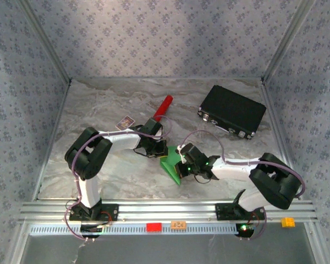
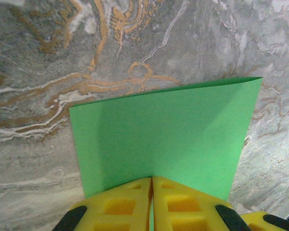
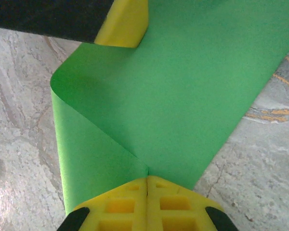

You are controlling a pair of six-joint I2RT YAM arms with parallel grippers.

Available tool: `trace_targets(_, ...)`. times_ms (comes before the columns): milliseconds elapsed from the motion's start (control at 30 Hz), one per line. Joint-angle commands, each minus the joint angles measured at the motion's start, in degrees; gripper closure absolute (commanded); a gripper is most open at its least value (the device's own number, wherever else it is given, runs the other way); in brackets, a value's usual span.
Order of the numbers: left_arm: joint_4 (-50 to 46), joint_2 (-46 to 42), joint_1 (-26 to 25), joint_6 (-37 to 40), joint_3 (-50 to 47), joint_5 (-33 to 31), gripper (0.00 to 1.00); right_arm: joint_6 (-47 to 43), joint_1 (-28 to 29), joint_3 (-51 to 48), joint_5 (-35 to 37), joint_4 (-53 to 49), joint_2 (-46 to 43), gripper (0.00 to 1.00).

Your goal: Fold a paper plane with a square sheet of paper (pick it up from the middle)

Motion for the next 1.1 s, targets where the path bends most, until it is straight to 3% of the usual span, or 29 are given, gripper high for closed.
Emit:
trace_targets(0,-2.7,1.0,-0.9,-0.2,-1.3,-1.8,0.91,1.2,-0.4,1.4,1.2,-1.4,0.9,1.0)
trace_targets(300,-2.8,0.4,-0.8,0.6,-0.5,-1.7,0.9,1.2,-0.4,1.2,1.2,-1.3,1.7,1.0)
trace_targets(567,-4.4,-3.7,0.2,2.0,3.7,-2.3,0.8,1.5,-0.7,1.5,1.4,-0.5,2.2,1.0)
trace_targets(767,-3.4,-9.2,0.3,0.3,1.7,-3.2,0.72,1.5,-1.4,2.3,1.2,0.2,3.2,1.0)
trace_targets(867,-2.3,-11.8,0.3,-0.8,-0.7,-2.7,0.75,1.1,-1.6,3.1,1.2,0.3,3.9,1.0)
trace_targets(1067,6.5,-15.0,0.1,-6.7,-7.8,3.9,0.93,0.9,-2.3,4.4,0.9,0.2,5.5,1.0)
